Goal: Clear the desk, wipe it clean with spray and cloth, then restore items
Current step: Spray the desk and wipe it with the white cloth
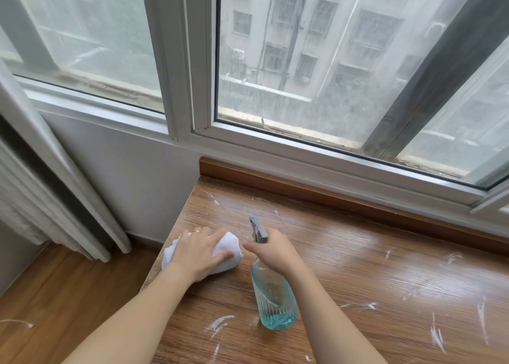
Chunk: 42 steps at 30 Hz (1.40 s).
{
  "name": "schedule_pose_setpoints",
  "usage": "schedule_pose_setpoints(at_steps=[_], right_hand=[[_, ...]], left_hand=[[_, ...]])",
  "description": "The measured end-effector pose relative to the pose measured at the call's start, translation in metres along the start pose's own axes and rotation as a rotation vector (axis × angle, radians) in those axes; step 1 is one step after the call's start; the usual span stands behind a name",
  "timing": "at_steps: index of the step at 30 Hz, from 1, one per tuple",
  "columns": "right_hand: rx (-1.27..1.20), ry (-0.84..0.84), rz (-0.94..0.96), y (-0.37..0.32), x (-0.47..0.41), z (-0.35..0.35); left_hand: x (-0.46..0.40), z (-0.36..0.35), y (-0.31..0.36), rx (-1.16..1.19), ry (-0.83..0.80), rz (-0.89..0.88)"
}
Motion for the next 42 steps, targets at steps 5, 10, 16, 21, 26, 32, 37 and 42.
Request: schedule_pose_setpoints(at_steps=[5, 10, 16, 21, 26, 32, 37, 42], right_hand=[[0.058, -0.031, -0.012, 0.0, -0.001, -0.006], [0.1, -0.037, 0.008, -0.012, -0.007, -0.014], [0.078, -0.022, 0.063, -0.031, -0.016, -0.021], [0.111, 0.01, 0.047, -0.029, -0.019, -0.02], [0.129, 0.076, 0.002, -0.018, -0.024, -0.012], [0.115, 0.011, 0.021, -0.022, -0.025, -0.02], [0.153, 0.041, 0.028, -0.024, -0.027, -0.019], [0.107, -0.02, 0.024, -0.022, -0.032, -0.019]], left_hand=[[0.01, 0.004, 0.0, 0.002, -0.05, -0.161], [0.017, 0.015, 0.001, -0.143, 0.189, -0.178], [0.036, -0.002, -0.004, 0.026, 0.125, 0.094], [0.037, -0.003, -0.01, 0.019, 0.075, 0.194], [0.034, 0.002, -0.007, 0.006, 0.103, 0.111], [0.033, 0.0, -0.007, -0.053, 0.176, 0.118], [0.043, 0.007, 0.007, -0.037, 0.284, 0.144], [0.05, -0.002, 0.011, 0.0, 0.305, 0.215]])
Point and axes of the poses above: each hand's wrist, its own x-axis away from the middle knuckle, its own z-axis out of the back of the hand, y = z × x, the point moved 9 cm from there along -x, towards the middle knuckle, and after that the axes turned 7 degrees about -x, right-handed, at the moved point
